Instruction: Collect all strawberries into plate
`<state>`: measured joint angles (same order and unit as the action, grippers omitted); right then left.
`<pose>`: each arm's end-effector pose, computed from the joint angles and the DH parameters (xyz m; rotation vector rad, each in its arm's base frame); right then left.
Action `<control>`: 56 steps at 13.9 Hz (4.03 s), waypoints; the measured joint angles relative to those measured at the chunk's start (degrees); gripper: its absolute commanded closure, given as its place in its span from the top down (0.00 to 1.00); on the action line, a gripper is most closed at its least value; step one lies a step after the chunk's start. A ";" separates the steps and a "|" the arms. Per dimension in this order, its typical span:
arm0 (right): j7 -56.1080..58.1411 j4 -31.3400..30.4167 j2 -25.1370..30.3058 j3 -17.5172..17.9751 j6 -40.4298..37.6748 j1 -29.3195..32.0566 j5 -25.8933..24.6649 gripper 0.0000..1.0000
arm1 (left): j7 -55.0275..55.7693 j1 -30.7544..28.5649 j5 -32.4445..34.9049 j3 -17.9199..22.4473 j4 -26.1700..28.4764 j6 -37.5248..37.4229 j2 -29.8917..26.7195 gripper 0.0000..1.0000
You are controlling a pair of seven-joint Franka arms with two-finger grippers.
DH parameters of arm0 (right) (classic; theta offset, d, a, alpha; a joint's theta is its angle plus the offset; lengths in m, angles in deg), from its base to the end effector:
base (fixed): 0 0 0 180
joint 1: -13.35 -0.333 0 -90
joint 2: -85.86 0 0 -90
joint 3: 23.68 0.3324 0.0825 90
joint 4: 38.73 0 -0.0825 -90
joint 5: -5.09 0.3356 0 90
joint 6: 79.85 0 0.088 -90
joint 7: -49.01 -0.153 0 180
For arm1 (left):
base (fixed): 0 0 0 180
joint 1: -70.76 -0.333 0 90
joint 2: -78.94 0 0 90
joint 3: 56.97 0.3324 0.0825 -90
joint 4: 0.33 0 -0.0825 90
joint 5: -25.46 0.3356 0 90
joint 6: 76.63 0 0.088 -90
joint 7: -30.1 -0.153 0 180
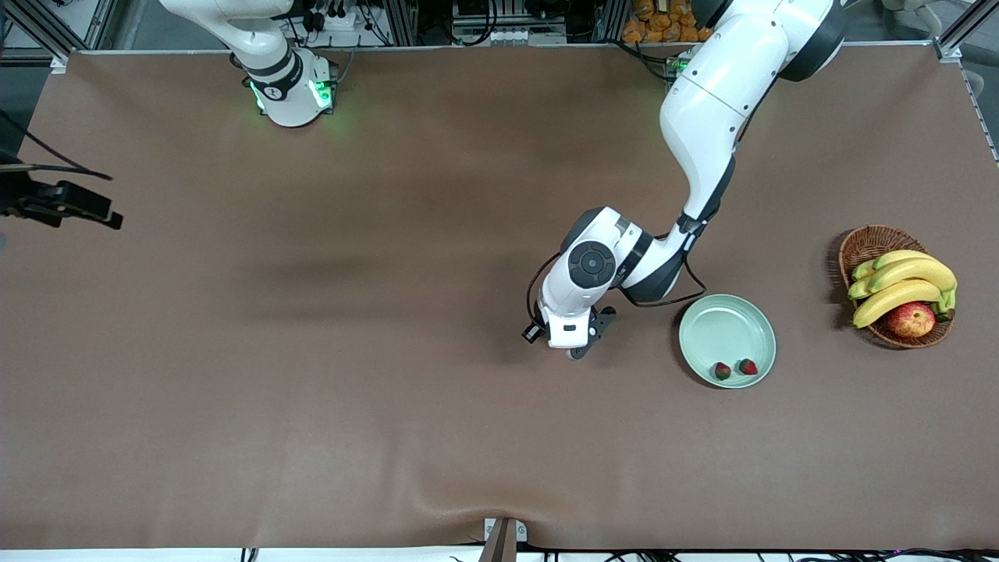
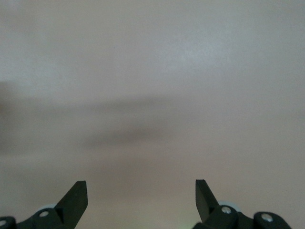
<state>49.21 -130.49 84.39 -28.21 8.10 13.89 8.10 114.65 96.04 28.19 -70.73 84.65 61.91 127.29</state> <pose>0.5030 -0.0359 0.5664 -3.0810 0.1320 0.1383 0.5694 -0.4210 0.1899 2.7094 1.2239 -0.1047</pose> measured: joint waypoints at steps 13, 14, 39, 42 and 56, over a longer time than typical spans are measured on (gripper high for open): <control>-4.63 -0.88 4.22 2.05 -3.33 0.61 -3.03 1.00 | -1.64 -4.75 0.05 0.62 -2.50 -4.61 -5.51 0.05; -4.63 -0.88 4.37 2.04 -2.34 0.61 -3.03 1.00 | -4.50 -6.64 0.09 0.65 -2.51 -8.12 -7.62 0.05; -4.73 1.39 4.40 2.35 0.43 0.64 -2.99 1.00 | -44.67 -27.06 2.97 0.53 2.32 -34.37 -26.85 1.00; -4.96 1.41 4.40 2.35 0.39 0.64 -1.89 1.00 | -45.25 -27.05 2.97 0.34 2.29 -35.56 -30.82 1.00; -5.03 1.53 4.40 2.83 -1.98 0.64 -1.42 1.00 | -71.82 -31.90 -1.23 1.36 1.28 -48.26 -43.36 1.00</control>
<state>44.18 -128.97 88.79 -25.39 6.12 14.53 6.68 42.83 64.14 26.96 -69.38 85.93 13.64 83.93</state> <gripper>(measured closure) 0.000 0.000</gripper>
